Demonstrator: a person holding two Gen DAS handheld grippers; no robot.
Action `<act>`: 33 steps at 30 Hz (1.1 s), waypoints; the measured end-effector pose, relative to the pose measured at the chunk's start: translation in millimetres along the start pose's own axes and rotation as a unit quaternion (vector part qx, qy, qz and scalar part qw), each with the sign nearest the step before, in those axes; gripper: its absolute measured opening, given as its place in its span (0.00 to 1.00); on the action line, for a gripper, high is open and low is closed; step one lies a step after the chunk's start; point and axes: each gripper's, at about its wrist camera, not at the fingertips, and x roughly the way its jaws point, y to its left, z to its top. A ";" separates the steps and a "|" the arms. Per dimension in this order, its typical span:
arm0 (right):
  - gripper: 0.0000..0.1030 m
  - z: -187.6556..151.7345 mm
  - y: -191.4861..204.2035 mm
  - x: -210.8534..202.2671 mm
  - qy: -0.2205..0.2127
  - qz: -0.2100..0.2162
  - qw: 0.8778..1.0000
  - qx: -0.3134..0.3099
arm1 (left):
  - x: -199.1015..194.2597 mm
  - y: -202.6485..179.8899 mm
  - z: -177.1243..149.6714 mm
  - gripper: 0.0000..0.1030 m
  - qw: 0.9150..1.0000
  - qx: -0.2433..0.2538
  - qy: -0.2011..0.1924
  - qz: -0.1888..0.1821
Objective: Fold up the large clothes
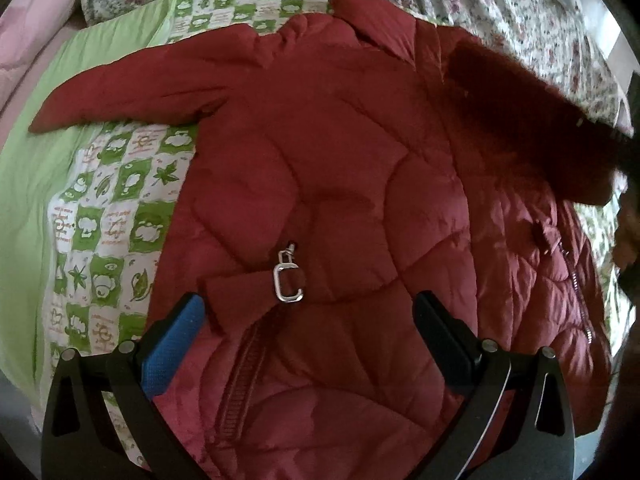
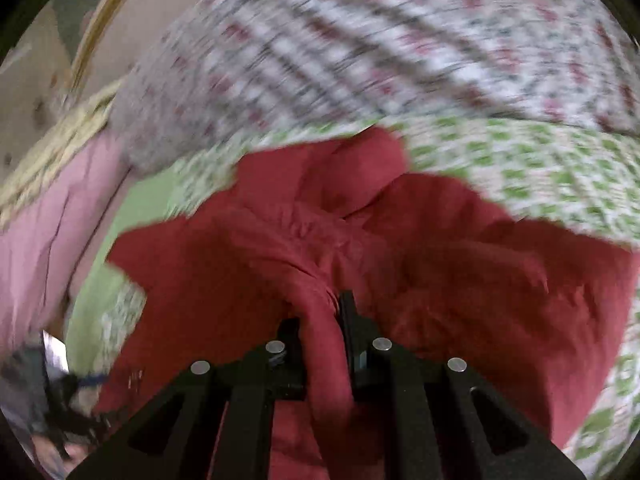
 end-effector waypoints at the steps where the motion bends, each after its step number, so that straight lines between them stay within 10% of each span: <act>1: 0.11 -4.9 11.0 10.1 0.011 0.009 1.000 -0.013 | -0.5 1.6 0.9 1.00 1.000 -0.001 -0.001 -0.002; 11: 0.22 -51.7 81.3 45.8 0.077 0.036 0.986 -0.146 | 10.2 23.8 46.7 1.00 0.997 -0.022 0.012 -0.074; 21: 0.34 -59.0 76.2 49.3 0.090 0.049 0.984 -0.144 | 70.1 -34.4 147.0 1.00 0.992 0.030 0.050 -0.115; 24: 0.35 -59.0 74.0 47.4 0.088 0.051 0.985 -0.141 | 89.6 -55.4 154.8 0.75 0.989 0.048 0.068 -0.121; 26: 0.39 -58.6 74.6 46.4 0.086 0.050 0.985 -0.139 | 94.4 -60.1 154.9 0.33 0.988 0.055 0.071 -0.127; 29: 0.52 -59.6 73.9 39.2 0.083 0.060 0.986 -0.133 | 86.6 -58.6 153.7 0.14 0.987 0.052 0.056 -0.142; 33: 0.54 -61.8 72.3 21.1 0.066 0.065 0.987 -0.129 | 59.7 -42.2 147.7 0.12 0.992 0.058 0.011 -0.116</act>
